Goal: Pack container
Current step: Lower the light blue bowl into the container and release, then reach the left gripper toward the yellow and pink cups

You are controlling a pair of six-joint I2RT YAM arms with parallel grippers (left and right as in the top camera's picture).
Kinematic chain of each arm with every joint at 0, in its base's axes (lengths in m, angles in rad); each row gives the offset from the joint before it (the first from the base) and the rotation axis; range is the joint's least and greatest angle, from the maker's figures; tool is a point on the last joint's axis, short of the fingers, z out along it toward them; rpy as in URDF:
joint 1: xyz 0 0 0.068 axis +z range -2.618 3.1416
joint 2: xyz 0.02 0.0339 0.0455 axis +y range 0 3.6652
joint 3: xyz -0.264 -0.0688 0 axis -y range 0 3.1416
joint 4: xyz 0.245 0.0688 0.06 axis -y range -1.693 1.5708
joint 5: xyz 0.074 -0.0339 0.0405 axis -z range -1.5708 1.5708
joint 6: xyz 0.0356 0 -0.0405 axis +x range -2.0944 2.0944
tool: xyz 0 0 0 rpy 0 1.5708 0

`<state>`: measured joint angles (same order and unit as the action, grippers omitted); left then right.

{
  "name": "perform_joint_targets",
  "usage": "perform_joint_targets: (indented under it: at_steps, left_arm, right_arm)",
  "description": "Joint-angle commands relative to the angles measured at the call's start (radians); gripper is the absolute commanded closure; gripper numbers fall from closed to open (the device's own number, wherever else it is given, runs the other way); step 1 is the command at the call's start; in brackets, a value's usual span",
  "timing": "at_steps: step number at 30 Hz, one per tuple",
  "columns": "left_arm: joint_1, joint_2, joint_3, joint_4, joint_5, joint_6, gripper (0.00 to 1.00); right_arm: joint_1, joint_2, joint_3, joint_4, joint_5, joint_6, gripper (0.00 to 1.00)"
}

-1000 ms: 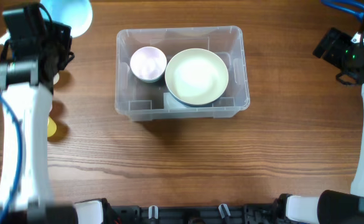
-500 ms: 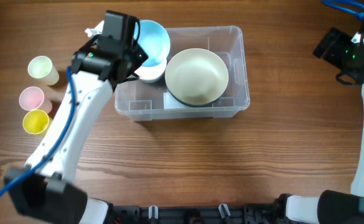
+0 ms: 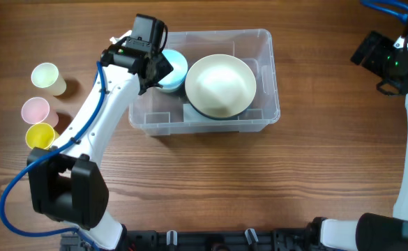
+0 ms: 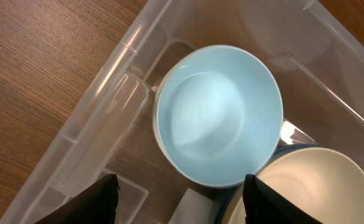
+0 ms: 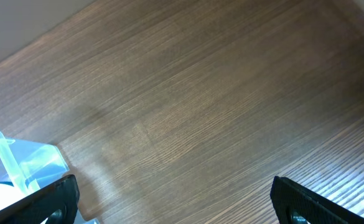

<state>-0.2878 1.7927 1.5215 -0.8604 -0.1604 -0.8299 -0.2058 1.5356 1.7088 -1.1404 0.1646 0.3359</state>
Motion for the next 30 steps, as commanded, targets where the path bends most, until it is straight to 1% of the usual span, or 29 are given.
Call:
perform_joint_targets:
  at_steps: [1, 2, 4, 6, 8, 13, 15, 18, 20, 21, 23, 24, 25, 28, 30]
  left_arm:
    - [0.038, -0.060, -0.002, -0.004, -0.017, 0.019, 0.33]
    - [0.052, -0.079, -0.002, -0.011, -0.016, 0.034, 0.33]
    - [0.085, -0.126, -0.002, -0.061, -0.016, 0.089, 0.24]
    - [0.116, -0.171, -0.002, -0.142, -0.018, 0.132, 0.19]
    - [0.154, -0.217, -0.002, -0.235, -0.046, 0.143, 0.16]
    - [0.260, -0.320, -0.002, -0.457, -0.246, 0.142, 0.05]
    - [0.304, -0.341, -0.002, -0.530, -0.261, 0.142, 0.03]
    - [0.367, -0.346, -0.003, -0.595, -0.260, 0.144, 0.00]
    - [0.404, -0.346, -0.014, -0.587, -0.250, 0.197, 0.00]
    - [0.428, -0.346, -0.023, -0.586, -0.238, 0.205, 0.00]
    - [0.462, -0.346, -0.038, -0.567, -0.172, 0.272, 0.00]
    - [0.491, -0.346, -0.045, -0.551, -0.118, 0.328, 0.00]
    - [0.513, -0.346, -0.053, -0.537, -0.095, 0.365, 0.00]
    - [0.584, -0.346, -0.089, -0.499, -0.093, 0.448, 0.00]
    - [0.622, -0.346, -0.116, -0.468, -0.065, 0.500, 0.00]
  right_arm:
    - [-0.001, 0.003, -0.002, 0.003, -0.006, 0.008, 0.00]
    - [-0.001, 0.003, -0.002, 0.003, -0.006, 0.008, 0.00]
    - [-0.001, 0.003, -0.002, 0.003, -0.006, 0.008, 0.00]
    - [-0.001, 0.003, -0.002, 0.003, -0.006, 0.008, 0.00]
    - [-0.001, 0.003, -0.002, 0.003, -0.006, 0.008, 0.00]
    - [-0.001, 0.003, -0.002, 0.003, -0.006, 0.008, 0.00]
    - [-0.001, 0.003, -0.002, 0.003, -0.006, 0.007, 0.00]
    - [-0.001, 0.003, -0.002, 0.003, -0.006, 0.007, 0.00]
    - [-0.001, 0.003, -0.002, 0.003, -0.006, 0.008, 0.00]
    - [-0.001, 0.003, -0.002, 0.003, -0.006, 0.007, 0.00]
    - [-0.001, 0.003, -0.002, 0.003, -0.006, 0.008, 0.00]
    - [-0.001, 0.003, -0.002, 0.003, -0.006, 0.008, 0.00]
    - [-0.001, 0.003, -0.002, 0.003, -0.006, 0.008, 0.00]
    - [-0.001, 0.003, -0.002, 0.003, -0.006, 0.008, 0.00]
    - [-0.001, 0.003, -0.002, 0.003, -0.006, 0.008, 0.00]
